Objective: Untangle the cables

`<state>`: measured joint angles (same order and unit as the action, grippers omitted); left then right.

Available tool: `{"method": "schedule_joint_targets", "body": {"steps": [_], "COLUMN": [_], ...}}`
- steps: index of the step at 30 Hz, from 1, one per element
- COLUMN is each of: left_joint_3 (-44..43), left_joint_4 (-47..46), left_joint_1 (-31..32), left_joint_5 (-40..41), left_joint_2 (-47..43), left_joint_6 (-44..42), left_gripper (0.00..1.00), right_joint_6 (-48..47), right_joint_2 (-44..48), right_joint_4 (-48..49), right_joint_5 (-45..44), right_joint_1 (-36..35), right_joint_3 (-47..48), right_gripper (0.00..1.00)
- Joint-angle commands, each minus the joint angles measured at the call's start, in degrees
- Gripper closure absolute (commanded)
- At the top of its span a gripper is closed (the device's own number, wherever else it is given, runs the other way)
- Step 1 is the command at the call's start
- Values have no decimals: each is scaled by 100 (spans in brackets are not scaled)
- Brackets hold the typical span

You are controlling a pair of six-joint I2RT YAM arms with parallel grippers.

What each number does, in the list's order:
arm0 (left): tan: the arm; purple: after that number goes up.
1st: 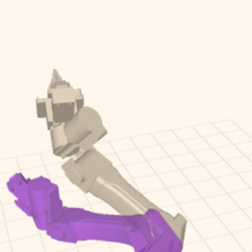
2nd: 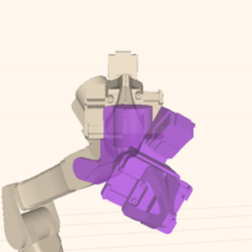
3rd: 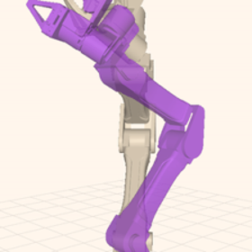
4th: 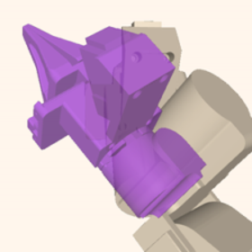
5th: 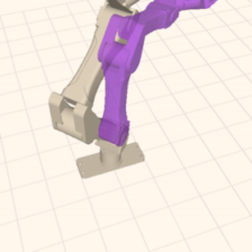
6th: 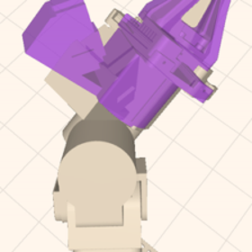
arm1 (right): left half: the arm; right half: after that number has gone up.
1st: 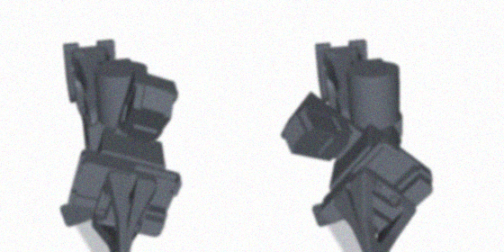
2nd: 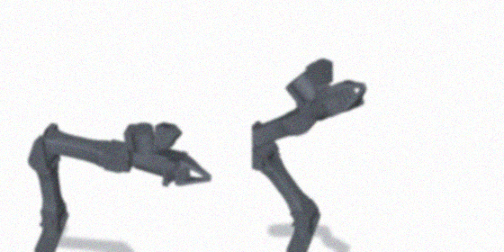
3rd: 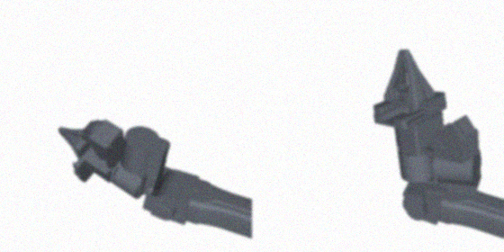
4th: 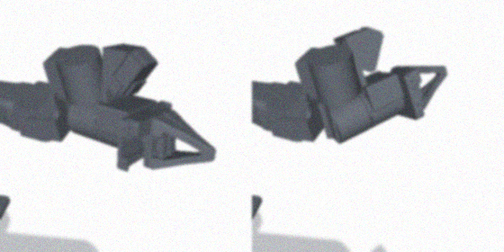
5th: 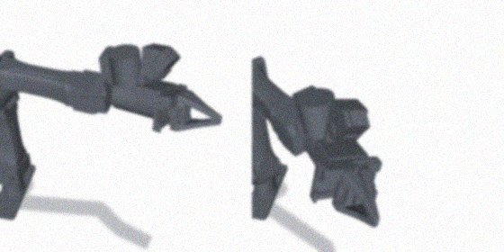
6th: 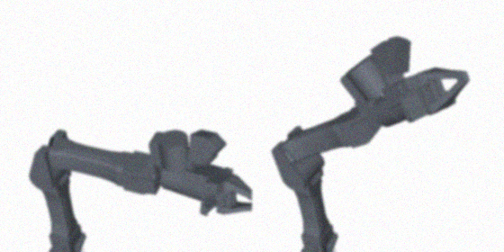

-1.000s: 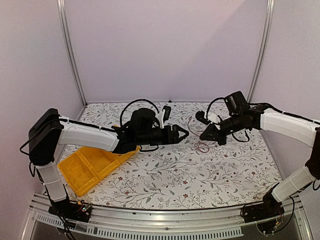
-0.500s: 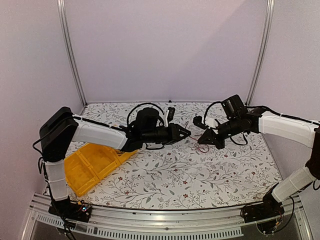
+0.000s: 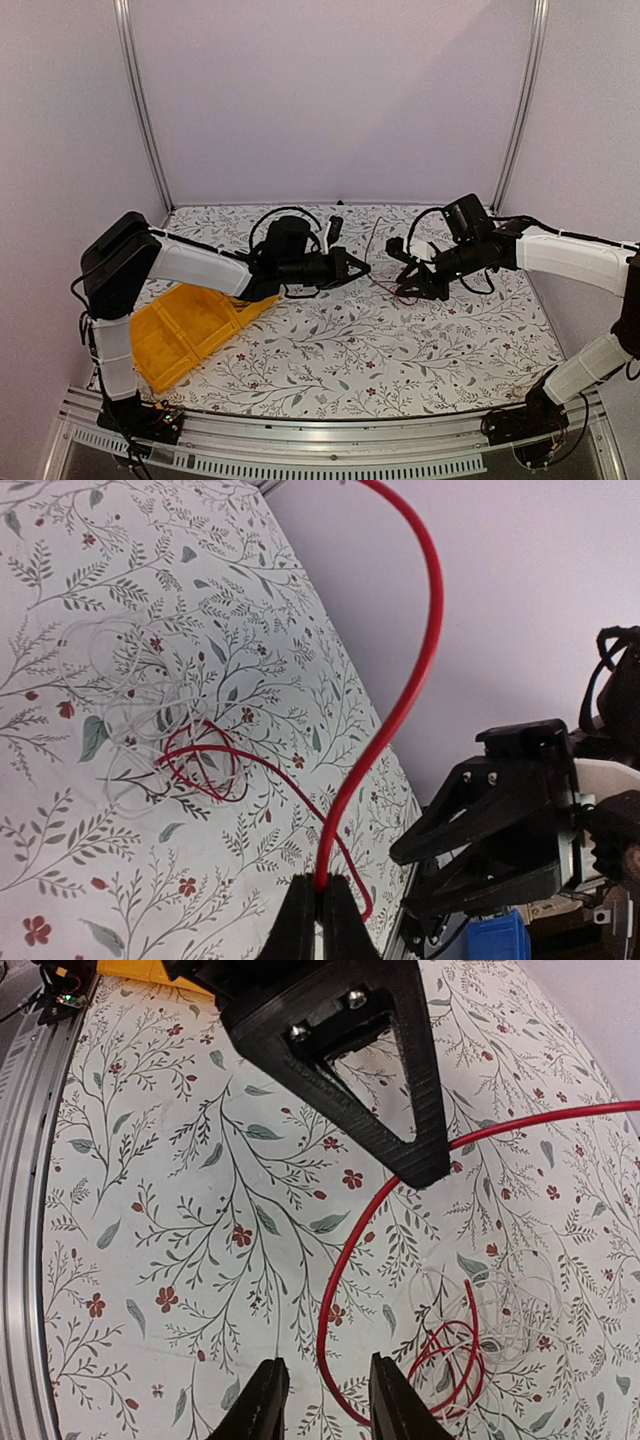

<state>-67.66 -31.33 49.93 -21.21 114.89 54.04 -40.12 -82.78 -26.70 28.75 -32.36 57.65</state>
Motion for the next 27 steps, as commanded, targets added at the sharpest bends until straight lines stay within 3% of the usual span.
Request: {"method": "schedule_joint_targets", "body": {"steps": [1, 6, 11, 18, 27], "left_joint_3": [121, -174, -371, -293, 68], "left_joint_4": [999, 3513, 5479, 7184, 8550], "left_joint_1": [-299, -462, -550, -1033, -1516], "left_joint_5": [345, 1250, 2091, 2572, 2739], "left_joint_2": [-858, -1906, -2917, -4163, -4822], "left_joint_6": [-974, -2259, -2896, -2761, -2759], "left_gripper": [100, 100, 100, 100, 100], "right_joint_6": [42, 27, -69, -58, -63], "right_joint_2": [135, 153, -153, -425, -394], "right_joint_4": [128, 355, 474, 528, 505], "right_joint_5": [82, -183, -718, -836, -848], "right_joint_1": [17, 352, 490, 502, 501], "right_joint_3": [-114, -280, -377, -353, -383], "right_gripper": [65, 61, 61, 61, 61]}}
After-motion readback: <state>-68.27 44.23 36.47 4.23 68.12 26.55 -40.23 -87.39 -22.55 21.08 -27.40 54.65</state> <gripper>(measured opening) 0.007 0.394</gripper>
